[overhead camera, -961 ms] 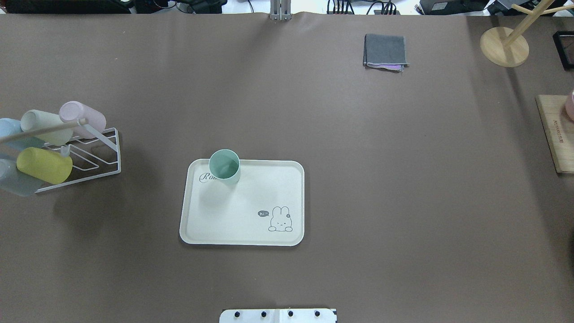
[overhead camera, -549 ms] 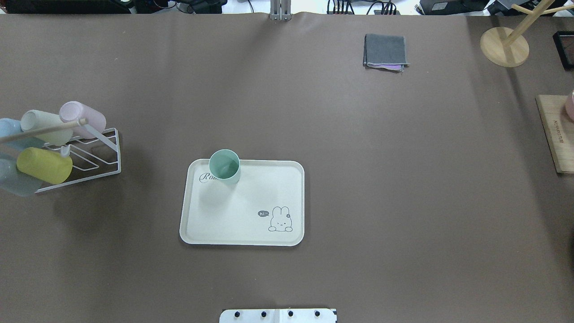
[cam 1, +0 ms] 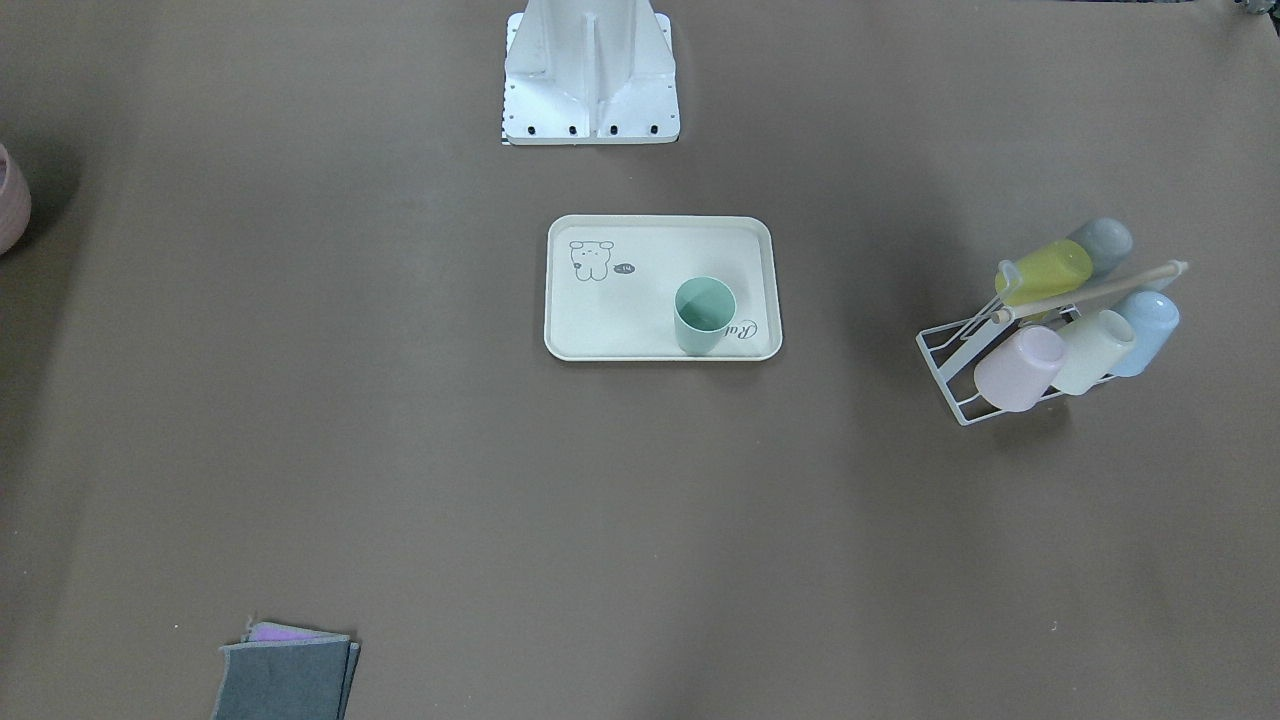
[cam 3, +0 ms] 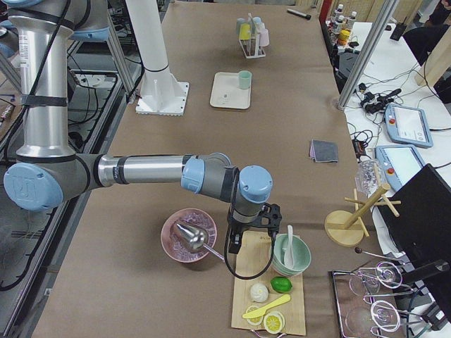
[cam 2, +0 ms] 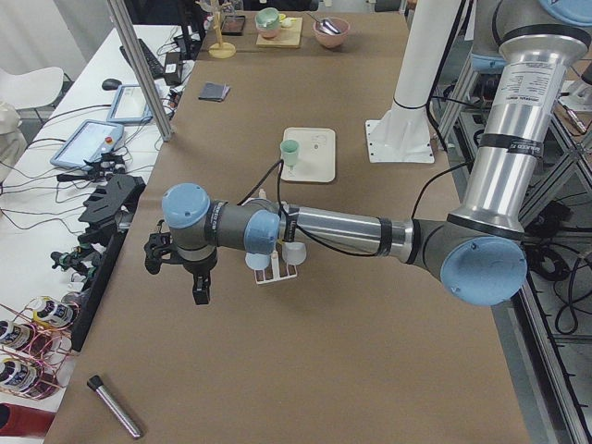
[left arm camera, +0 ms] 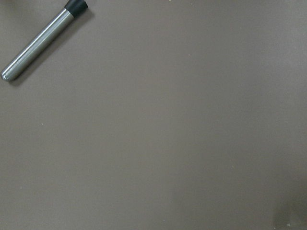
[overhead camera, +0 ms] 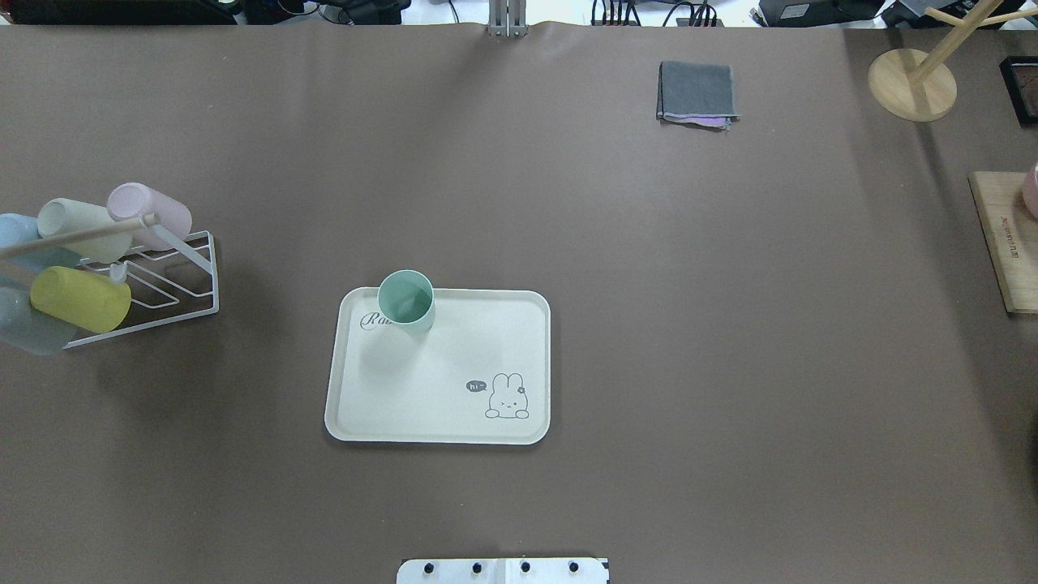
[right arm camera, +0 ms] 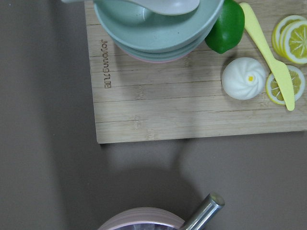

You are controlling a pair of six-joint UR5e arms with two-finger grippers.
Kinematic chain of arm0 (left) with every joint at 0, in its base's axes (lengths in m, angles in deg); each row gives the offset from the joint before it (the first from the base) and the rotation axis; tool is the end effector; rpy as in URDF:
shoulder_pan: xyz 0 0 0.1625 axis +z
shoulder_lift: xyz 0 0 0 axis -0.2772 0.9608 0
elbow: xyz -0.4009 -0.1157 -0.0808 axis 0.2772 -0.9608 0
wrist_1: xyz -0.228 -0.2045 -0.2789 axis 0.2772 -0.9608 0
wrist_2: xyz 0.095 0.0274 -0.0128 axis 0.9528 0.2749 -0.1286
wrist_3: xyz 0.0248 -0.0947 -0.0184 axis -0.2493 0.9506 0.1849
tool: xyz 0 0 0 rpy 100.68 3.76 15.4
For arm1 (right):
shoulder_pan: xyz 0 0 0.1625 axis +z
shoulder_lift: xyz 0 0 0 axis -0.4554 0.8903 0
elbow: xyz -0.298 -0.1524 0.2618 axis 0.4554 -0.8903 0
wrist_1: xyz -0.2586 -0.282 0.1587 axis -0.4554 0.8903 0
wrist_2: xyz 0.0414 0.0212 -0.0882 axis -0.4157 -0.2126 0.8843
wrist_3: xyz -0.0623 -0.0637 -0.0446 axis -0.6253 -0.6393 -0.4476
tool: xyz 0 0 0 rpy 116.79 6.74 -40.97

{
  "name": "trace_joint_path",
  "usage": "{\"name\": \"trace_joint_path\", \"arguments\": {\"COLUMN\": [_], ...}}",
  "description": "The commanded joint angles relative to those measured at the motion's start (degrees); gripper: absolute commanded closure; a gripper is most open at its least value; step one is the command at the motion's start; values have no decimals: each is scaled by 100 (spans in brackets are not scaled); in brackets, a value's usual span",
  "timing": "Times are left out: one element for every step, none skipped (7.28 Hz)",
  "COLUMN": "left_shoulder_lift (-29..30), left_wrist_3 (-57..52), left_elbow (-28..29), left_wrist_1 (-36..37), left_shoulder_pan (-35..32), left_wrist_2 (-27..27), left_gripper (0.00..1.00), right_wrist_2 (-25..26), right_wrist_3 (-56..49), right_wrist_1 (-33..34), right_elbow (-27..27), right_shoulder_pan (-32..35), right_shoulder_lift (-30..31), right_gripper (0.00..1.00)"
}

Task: Pick up and place green cup on tray

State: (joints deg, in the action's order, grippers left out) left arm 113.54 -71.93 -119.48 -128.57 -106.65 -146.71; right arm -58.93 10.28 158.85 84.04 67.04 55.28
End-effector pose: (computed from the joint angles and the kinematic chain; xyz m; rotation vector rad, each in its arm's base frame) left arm -0.0674 -0.5899 0.5776 0.0509 0.8136 -0.1832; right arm 0.0982 -0.4421 0.6464 -0.1394 -0.7520 0.0514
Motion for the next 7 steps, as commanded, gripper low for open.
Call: {"name": "trace_joint_path", "arguments": {"left_shoulder_lift": [8, -19, -27, -19, -19, -27, -28], "left_wrist_3": [-162, -232, -442, -479, -479, -479, -479], "left_elbow": [-24, 45, 116, 108, 108, 116, 160], "left_wrist_1": [217, 226, 313, 453, 463, 463, 472], "left_shoulder_pan": [-93, -154, -216, -269, -269, -269, -269], "left_wrist_2": [-70, -70, -61, -70, -70, -70, -61], "left_gripper": [2, 2, 2, 2, 2, 2, 2], "right_wrist_2": [13, 13, 13, 13, 13, 13, 13], "right_wrist_3": [9, 1, 1, 1, 1, 1, 1], "right_wrist_1": [-11, -19, -28, -37, -37, -37, -46], "right_elbow": [14, 14, 14, 6, 6, 6, 6], "right_shoulder_pan": [0, 0, 0, 0, 0, 0, 0], "right_shoulder_lift": [73, 82, 82, 82, 91, 82, 82], "right_gripper": [0, 0, 0, 0, 0, 0, 0]}}
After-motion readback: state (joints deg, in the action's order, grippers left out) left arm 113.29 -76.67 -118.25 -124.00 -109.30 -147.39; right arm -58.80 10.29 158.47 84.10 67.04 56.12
